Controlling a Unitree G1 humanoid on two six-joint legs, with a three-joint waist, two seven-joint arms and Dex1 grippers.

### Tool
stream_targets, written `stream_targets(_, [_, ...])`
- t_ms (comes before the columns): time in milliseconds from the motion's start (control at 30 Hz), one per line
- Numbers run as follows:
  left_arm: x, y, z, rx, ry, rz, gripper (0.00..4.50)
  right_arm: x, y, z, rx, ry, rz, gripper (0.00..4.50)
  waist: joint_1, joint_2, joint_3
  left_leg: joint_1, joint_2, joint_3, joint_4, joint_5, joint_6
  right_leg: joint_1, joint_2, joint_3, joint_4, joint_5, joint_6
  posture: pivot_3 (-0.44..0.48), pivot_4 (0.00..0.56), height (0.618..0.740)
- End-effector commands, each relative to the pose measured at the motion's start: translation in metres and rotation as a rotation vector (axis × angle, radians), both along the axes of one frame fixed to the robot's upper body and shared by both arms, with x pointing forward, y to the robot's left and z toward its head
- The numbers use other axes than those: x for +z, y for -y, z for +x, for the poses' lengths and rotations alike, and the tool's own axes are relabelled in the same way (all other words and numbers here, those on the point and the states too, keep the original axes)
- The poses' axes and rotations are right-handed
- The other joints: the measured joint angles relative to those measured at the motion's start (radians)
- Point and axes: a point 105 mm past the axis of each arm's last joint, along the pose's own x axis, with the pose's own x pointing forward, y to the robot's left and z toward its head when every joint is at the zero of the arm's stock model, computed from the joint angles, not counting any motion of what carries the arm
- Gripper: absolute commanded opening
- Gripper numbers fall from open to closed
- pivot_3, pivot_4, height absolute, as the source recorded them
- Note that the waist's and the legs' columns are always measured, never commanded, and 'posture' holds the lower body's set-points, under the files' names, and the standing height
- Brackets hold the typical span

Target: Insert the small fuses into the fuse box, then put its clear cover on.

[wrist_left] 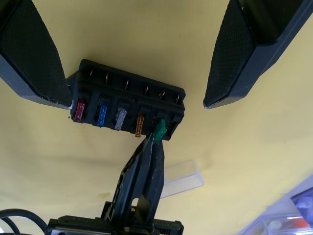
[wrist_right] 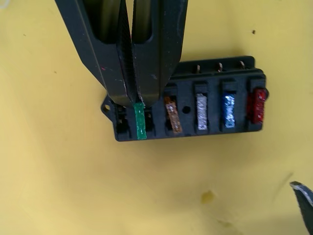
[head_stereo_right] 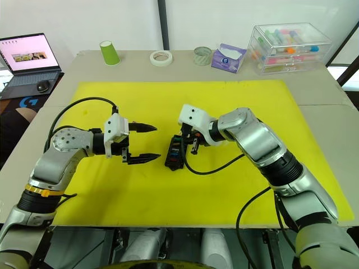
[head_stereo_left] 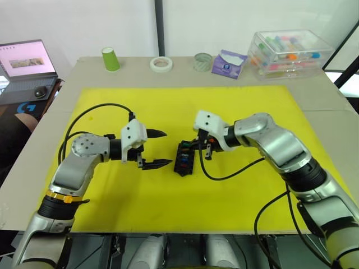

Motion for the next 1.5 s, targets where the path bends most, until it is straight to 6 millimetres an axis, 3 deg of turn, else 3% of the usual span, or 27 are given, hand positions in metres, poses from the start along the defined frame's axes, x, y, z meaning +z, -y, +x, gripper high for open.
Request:
stream_targets(33, [0.0054,0.0031,0.0001,-0.015,0.034,-0.002,4.49,0.0084,0.0007,0.0026,0.013,0.039,-0.013,0.00,0.000,0.000,0.000,0.000,0.000,0.000,0.000,0.000,0.000,0.000,0.000,0.000,0.000,0.000,0.000,0.000,0.150,0.740])
stream_targets(1500, [0.0044,0.0021,-0.0009,-0.017,0.032,0.013,4.49,0.0040,-0.0012,-0.0011,0.118,0.077,-0.074,0.00,0.000,0.000,0.000,0.000,0.000,0.000,0.000,0.000,0.000,0.000,0.000,0.000,0.000,0.000,0.000,0.000,0.150,0.740])
